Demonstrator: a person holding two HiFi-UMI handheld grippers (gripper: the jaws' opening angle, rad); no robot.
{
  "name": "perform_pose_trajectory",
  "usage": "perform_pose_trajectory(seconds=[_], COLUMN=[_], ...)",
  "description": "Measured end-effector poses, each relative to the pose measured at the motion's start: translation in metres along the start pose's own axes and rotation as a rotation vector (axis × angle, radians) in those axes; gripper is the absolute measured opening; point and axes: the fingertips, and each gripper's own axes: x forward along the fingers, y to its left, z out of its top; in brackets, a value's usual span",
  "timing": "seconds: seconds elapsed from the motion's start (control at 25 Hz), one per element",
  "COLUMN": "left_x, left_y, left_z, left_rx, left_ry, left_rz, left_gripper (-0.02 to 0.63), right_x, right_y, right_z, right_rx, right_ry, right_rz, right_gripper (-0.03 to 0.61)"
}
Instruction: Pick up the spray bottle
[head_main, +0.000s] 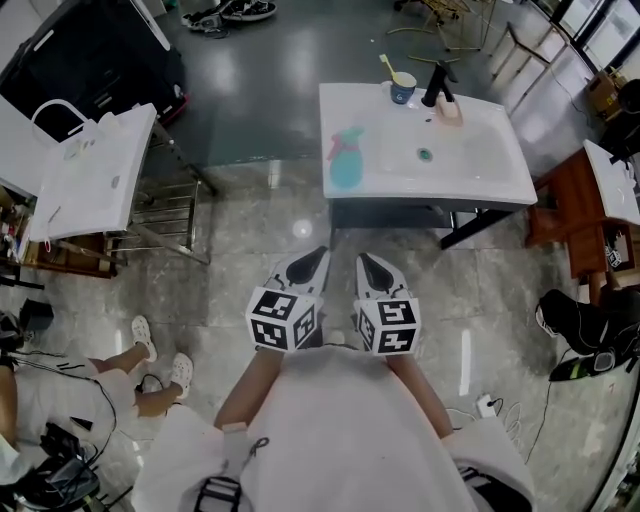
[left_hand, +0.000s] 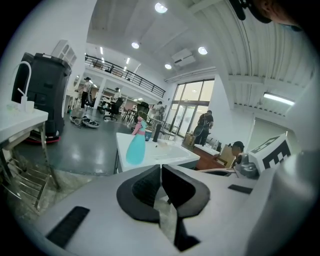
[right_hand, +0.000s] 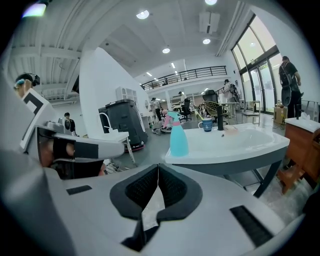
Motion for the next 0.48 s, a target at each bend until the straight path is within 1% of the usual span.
perform_pose_trajectory(seconds=[0.28,0.48], left_x=[0.018,0.035], left_y=[0.014,0.027], left_z=[0.011,0.016], left_rx=[0.01,0.001], left_ry=[0.015,0.028], left_rz=[-0.007,-0.005], left_gripper=[0.032,0.032], right_x=[0.021,0.039], right_y=[-0.01,-0.018], right_z=[0.013,0.018], right_rx=[0.023,0.03], right_ry=[-0.011,-0.003], right_rz=[-0.006,0.0], right_gripper=[0.026,0.026])
